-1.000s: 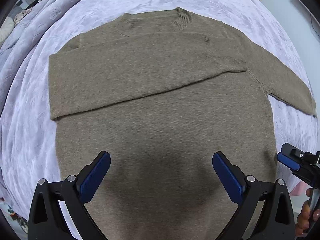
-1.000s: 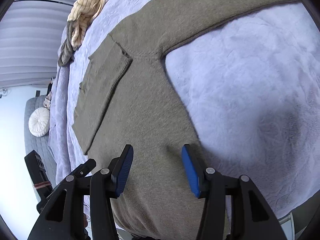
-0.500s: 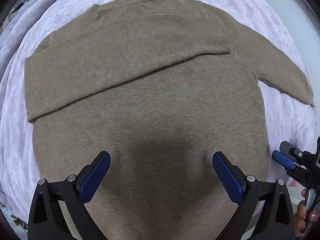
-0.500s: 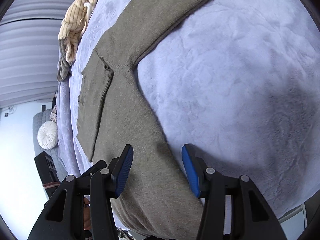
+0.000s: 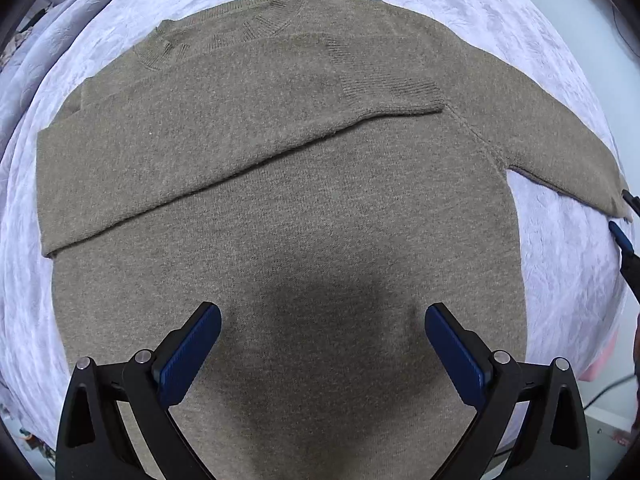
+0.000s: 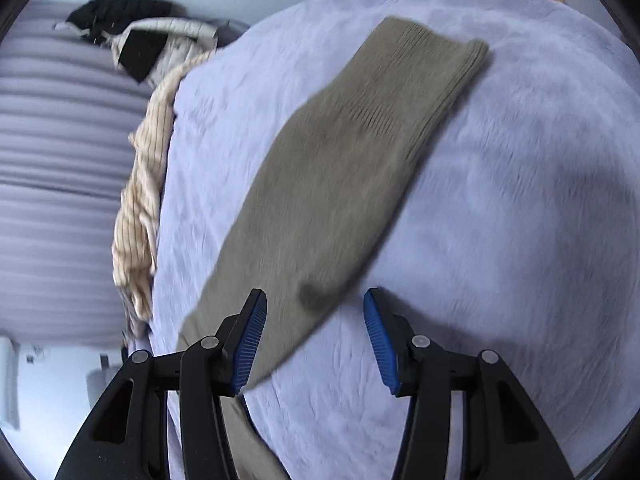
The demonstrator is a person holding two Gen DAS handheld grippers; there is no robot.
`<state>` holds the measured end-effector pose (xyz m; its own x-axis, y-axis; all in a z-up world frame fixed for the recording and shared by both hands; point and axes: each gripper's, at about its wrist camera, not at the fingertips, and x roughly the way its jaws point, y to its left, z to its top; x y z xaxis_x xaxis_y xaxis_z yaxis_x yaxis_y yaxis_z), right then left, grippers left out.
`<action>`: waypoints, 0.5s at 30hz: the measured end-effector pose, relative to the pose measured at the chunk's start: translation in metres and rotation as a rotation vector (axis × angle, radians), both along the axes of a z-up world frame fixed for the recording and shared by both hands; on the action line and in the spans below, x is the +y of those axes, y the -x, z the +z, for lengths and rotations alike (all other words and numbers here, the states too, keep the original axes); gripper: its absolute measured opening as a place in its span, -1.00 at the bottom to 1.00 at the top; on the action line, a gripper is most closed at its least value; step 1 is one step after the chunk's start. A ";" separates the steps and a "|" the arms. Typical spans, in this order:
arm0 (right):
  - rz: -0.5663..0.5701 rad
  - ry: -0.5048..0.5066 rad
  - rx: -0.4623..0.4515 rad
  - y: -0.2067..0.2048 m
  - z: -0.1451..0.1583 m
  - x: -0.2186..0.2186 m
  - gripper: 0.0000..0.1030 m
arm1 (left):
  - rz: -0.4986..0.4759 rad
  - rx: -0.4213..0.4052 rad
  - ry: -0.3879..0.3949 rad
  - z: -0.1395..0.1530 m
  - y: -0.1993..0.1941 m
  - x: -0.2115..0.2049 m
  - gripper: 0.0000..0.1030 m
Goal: Fold small clothes
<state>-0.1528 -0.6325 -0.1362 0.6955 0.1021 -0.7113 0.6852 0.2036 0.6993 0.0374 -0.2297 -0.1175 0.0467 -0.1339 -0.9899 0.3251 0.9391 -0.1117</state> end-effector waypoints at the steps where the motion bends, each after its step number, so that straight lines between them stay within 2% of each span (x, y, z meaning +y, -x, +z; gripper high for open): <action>1: -0.042 -0.011 -0.017 0.001 -0.002 -0.011 0.05 | 0.002 -0.001 0.002 -0.001 -0.002 -0.001 0.98; 3: -0.111 -0.049 -0.040 0.001 -0.010 -0.028 0.05 | 0.005 -0.005 0.005 0.002 -0.009 -0.002 0.98; 5: -0.169 -0.133 -0.080 0.000 -0.019 -0.036 0.05 | 0.010 -0.010 0.010 0.005 -0.014 -0.003 0.98; 6: -0.187 -0.165 -0.096 0.000 -0.021 -0.037 -0.16 | 0.015 -0.013 0.018 0.007 -0.016 -0.002 0.98; 7: -0.199 -0.190 -0.122 -0.002 -0.021 -0.037 -0.75 | 0.020 -0.017 0.024 0.009 -0.018 -0.001 0.98; 8: -0.193 -0.199 -0.145 -0.006 -0.017 -0.035 -0.88 | 0.025 -0.022 0.030 0.012 -0.019 0.002 0.98; 10: -0.135 -0.161 -0.175 -0.021 0.000 -0.027 -0.88 | 0.031 -0.032 0.044 0.017 -0.023 0.007 0.98; 12: -0.011 -0.089 -0.204 -0.053 0.027 -0.007 -0.88 | 0.044 -0.045 0.056 0.023 -0.024 0.016 0.98; 15: 0.245 0.057 -0.245 -0.114 0.075 0.040 -0.88 | 0.077 -0.064 0.074 0.032 -0.027 0.042 0.98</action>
<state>-0.0387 -0.5925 -0.0610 0.8061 0.2516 -0.5356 0.4245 0.3848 0.8196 0.0646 -0.1875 -0.0858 0.1225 -0.1999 -0.9721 0.2606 0.9516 -0.1628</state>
